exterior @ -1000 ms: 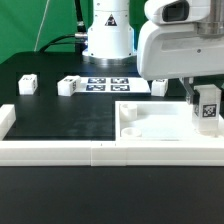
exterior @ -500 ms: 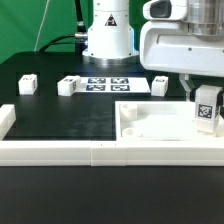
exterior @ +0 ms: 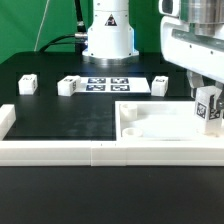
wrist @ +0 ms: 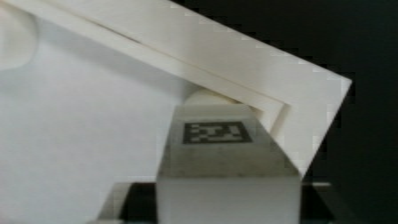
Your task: Assemble one leg
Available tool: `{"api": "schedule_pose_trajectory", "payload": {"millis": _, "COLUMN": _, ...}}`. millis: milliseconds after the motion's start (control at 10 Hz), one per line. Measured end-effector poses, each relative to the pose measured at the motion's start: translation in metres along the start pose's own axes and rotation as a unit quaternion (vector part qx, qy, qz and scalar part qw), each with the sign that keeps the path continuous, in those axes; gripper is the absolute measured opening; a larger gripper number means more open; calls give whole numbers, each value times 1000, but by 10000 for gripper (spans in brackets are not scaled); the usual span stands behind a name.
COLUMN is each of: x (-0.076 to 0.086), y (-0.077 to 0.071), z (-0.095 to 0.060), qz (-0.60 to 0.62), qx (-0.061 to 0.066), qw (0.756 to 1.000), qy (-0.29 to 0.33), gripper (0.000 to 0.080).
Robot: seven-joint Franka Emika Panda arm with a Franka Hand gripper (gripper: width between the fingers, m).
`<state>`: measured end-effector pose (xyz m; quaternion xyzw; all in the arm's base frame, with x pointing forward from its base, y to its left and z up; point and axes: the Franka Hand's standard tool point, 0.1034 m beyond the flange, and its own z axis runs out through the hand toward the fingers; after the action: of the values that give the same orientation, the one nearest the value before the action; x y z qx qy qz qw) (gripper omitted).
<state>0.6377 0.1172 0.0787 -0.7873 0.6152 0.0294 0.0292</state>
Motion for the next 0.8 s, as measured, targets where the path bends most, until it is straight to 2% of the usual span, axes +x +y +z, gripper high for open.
{"api": "schedule_pose_trajectory", "payload": {"millis": 300, "x": 0, "y": 0, "z": 0, "qz": 69, "qx": 1, "qw": 998, "qy": -4, "gripper": 292}}
{"api": "schedule_pose_trajectory", "payload": {"millis": 400, "x": -1, "y": 0, "z": 1, "qz": 70, "qx": 1, "qw": 998, "qy": -6, "gripper": 388}}
{"api": "schedule_pose_trajectory", "payload": {"millis": 500, "x": -1, "y": 0, "z": 1, "qz": 59, "qx": 0, "qw": 998, "qy": -6, "gripper": 388}}
{"api": "schedule_pose_trajectory", "payload": {"millis": 600, "x": 0, "y": 0, "z": 1, "qz": 23, "qx": -2, "qw": 1000, "qy": -8, "gripper": 565}}
{"api": "schedule_pose_trajectory", "payload": {"millis": 700, "x": -1, "y": 0, "z": 1, "qz": 6, "qx": -2, "qw": 1000, "qy": -8, "gripper": 565}}
{"api": "schedule_pose_trajectory", "payload": {"millis": 800, "x": -2, "y": 1, "z": 2, "qz": -53, "qx": -3, "qw": 999, "qy": -8, "gripper": 634}}
